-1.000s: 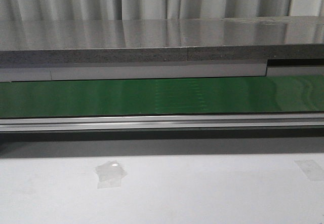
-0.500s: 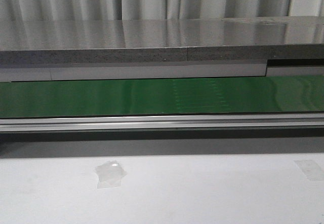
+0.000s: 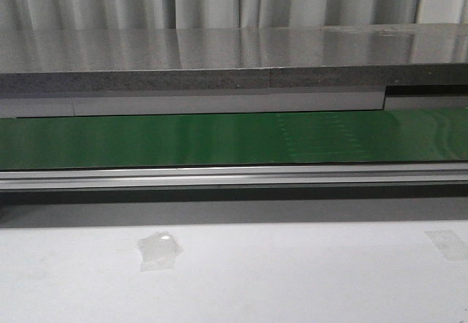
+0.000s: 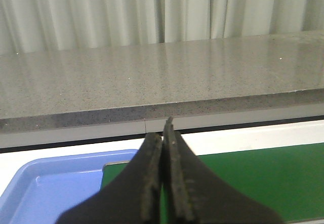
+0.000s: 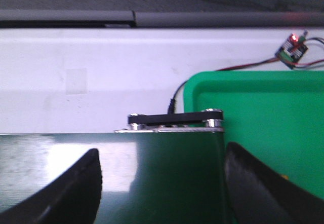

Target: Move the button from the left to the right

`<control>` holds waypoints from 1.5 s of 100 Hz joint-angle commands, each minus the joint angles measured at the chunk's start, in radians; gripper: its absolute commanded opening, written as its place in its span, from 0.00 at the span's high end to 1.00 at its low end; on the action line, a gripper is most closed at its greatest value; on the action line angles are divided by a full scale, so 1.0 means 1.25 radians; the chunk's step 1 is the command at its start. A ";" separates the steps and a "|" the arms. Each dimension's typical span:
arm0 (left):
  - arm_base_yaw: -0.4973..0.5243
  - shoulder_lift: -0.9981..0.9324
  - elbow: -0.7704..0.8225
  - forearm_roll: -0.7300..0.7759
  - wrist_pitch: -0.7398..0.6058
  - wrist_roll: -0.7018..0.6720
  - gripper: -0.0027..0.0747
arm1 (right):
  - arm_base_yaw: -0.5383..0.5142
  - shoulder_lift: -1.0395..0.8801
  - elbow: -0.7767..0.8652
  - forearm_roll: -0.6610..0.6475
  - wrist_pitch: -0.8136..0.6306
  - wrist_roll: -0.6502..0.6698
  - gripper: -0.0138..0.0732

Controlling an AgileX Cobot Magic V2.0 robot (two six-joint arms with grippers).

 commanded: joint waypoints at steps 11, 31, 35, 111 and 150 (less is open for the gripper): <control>-0.007 0.005 -0.022 -0.010 -0.064 -0.004 0.99 | 0.058 -0.119 0.020 0.005 -0.079 -0.011 0.25; -0.007 0.005 -0.022 -0.010 -0.064 -0.004 0.99 | 0.092 -0.246 0.160 0.005 -0.186 -0.011 0.25; -0.007 0.005 -0.022 -0.010 -0.064 -0.004 0.99 | 0.092 -0.271 0.197 0.006 -0.209 -0.011 0.25; -0.007 0.005 -0.022 -0.010 -0.064 -0.004 0.99 | 0.092 -0.954 0.763 0.011 -0.339 -0.010 0.25; -0.007 0.005 -0.022 -0.010 -0.064 -0.004 0.99 | 0.092 -1.062 0.780 0.011 -0.289 -0.010 0.25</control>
